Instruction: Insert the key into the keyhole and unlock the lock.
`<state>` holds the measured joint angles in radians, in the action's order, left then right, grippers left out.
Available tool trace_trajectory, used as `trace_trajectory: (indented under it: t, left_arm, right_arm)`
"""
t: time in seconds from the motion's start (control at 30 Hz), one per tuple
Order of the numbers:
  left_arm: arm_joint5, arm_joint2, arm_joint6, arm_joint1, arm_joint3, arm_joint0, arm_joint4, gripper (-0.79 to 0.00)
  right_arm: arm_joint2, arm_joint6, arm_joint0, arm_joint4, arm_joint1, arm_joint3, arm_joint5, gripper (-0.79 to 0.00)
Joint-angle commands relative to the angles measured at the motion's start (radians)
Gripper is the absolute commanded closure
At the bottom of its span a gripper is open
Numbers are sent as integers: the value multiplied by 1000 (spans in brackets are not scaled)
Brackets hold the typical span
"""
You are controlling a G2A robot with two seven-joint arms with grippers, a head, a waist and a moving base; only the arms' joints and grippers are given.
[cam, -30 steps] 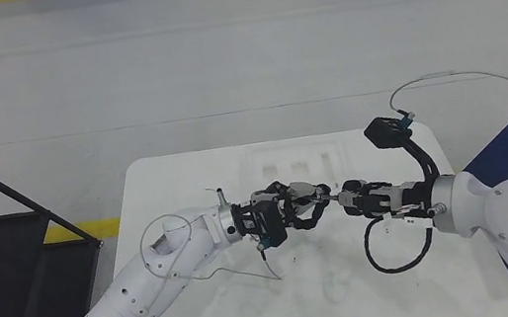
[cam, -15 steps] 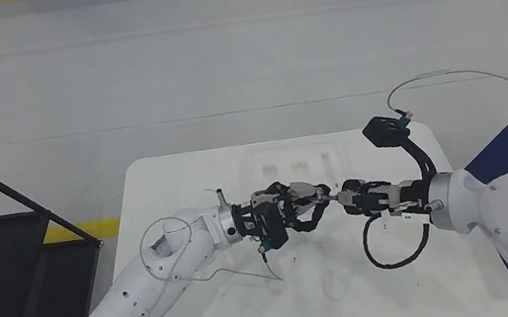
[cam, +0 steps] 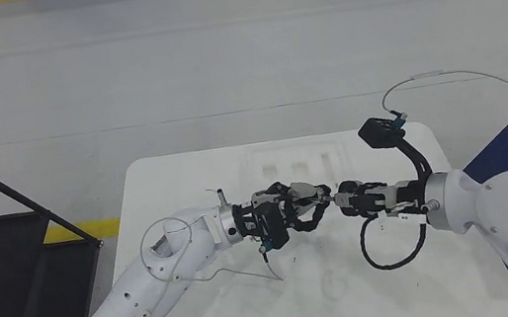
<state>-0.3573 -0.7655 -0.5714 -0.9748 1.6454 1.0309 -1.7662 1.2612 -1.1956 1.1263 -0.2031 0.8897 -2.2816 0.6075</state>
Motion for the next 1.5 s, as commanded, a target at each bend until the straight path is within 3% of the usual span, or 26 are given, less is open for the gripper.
trace_trajectory:
  t: [0.0,1.47]
  left_arm:
    - [-1,-2,2,-2,-1,0,-5,0]
    - [-93,-45,-23,-42,-30,27,17,0]
  right_arm:
    - [-1,2,-1,3,-1,2,0,0]
    - [-33,39,-16,7,-17,7,-6,0]
